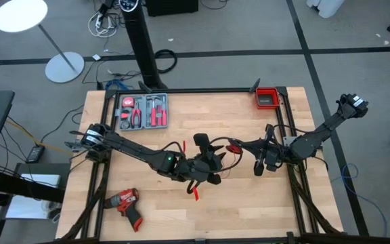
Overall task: Coil cords
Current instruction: Coil the red wire on the black spool
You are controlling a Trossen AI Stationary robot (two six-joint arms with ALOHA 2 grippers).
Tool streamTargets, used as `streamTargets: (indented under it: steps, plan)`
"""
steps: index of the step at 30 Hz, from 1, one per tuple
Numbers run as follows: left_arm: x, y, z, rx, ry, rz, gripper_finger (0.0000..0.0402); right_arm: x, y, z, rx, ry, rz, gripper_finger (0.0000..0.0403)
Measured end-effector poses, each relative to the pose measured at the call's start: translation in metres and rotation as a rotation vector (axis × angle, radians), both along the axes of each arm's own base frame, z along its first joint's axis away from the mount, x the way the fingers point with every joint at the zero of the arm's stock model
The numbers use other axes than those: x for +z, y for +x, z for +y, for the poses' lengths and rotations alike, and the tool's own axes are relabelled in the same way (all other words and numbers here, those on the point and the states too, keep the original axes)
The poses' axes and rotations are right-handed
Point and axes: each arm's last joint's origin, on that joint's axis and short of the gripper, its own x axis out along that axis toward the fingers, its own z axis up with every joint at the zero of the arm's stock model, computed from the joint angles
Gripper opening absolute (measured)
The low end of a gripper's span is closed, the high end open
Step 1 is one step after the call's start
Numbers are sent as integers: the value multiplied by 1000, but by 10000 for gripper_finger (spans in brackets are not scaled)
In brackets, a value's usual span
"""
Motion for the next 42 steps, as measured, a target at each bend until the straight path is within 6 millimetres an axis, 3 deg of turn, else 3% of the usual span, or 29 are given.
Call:
streamTargets:
  steps: [18, 21, 25, 27, 42]
  plan:
    - [10, 8, 6, -90, -30, -89, 127, 1, 1, 0, 58, 11, -11, 0]
    - [8, 11, 9, -104, -39, -91, 98, 1, 2, -1, 63, 21, -16, 0]
    - [4, 14, 10, -106, -40, -86, 19, 2, 2, -1, 63, 28, -24, 0]
    - [3, 14, 10, -103, -38, -84, 9, 2, 2, -1, 65, 27, -23, 2]
    - [-3, 12, 13, 41, 34, -45, 0, 11, -6, 10, 158, 79, -98, 106]
